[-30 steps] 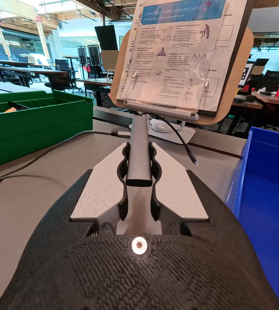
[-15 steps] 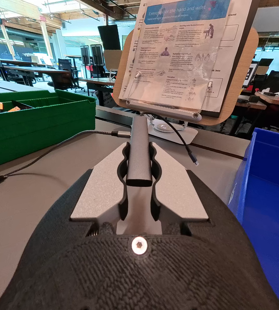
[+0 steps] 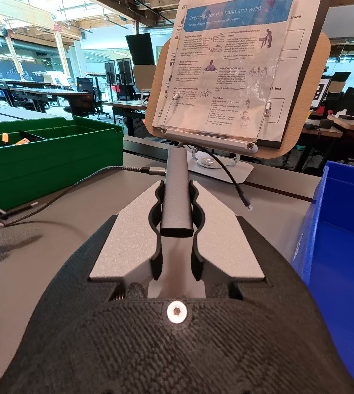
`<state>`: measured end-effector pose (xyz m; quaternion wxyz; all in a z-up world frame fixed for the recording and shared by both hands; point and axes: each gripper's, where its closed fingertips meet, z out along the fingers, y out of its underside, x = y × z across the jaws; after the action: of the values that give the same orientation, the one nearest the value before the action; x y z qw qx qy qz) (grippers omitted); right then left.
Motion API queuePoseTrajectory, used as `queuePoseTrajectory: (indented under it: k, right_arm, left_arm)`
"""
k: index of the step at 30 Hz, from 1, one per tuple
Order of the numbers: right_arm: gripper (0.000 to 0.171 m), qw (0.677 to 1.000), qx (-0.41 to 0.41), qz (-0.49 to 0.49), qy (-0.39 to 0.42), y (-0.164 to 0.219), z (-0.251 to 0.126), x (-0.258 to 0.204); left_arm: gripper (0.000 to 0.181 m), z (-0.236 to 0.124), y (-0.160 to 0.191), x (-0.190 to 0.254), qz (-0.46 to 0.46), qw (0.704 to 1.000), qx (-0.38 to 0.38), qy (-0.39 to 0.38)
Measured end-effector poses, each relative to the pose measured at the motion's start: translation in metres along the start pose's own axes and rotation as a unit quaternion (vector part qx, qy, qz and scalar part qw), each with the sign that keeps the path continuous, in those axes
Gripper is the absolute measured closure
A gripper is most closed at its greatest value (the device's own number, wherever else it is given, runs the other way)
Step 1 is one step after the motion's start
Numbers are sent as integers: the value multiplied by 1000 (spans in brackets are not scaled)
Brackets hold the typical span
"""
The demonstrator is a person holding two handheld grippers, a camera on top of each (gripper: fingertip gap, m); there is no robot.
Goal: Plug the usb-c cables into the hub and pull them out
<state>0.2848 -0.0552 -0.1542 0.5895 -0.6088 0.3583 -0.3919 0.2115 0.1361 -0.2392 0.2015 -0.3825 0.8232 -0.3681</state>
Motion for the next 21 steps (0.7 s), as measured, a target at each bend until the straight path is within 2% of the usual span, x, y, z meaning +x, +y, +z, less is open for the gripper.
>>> queuePoseTrajectory:
  k: [1,4,11,13,16,18,21]
  right_arm:
    - [150,1000,0,2,0,0,0,0]
    - [149,1000,2,2,-2,0,0,0]
    - [149,1000,11,14,-13,-4,-1,-3]
    - [149,1000,13,22,-17,-4,-1,-4]
    - [149,999,17,28,-26,-6,-1,-6]
    - [149,999,17,23,-25,-7,-1,-6]
    - [149,999,15,16,-25,-6,0,-7]
  left_arm:
    - [174,-3,-11,7,18,999,29,16]
    - [177,-13,-43,26,54,991,106,58]
    - [180,-14,-86,49,90,980,137,109]
    - [180,-14,-100,49,112,978,143,100]
    - [180,-9,-117,44,164,977,121,69]
    - [180,-4,-126,35,208,974,81,32]
    - [180,5,-140,36,241,970,28,31]
